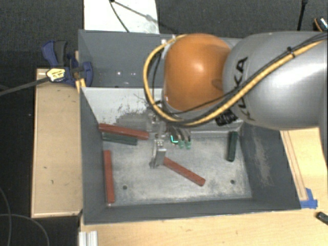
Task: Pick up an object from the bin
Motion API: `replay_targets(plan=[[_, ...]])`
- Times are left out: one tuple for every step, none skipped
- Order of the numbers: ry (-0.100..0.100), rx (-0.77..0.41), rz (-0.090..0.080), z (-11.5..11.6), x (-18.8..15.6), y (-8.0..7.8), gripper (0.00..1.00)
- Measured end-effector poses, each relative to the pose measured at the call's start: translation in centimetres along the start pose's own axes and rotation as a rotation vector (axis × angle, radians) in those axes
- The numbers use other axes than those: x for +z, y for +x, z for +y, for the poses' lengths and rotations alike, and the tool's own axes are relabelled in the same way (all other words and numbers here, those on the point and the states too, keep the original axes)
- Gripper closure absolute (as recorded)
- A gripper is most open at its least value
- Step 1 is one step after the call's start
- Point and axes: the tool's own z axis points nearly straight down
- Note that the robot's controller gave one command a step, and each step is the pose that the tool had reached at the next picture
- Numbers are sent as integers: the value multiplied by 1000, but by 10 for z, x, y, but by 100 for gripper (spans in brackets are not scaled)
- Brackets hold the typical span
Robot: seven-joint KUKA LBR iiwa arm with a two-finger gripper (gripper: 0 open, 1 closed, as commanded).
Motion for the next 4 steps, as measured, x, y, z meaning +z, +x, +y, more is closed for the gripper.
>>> replay_targets(plan=[[0,77,-3,-137,166,-49,0],[-2,60,-3,-109,132,17,0],[0,240,-4,-144,134,59,0],[-2,325,-5,-123,164,56,0]])
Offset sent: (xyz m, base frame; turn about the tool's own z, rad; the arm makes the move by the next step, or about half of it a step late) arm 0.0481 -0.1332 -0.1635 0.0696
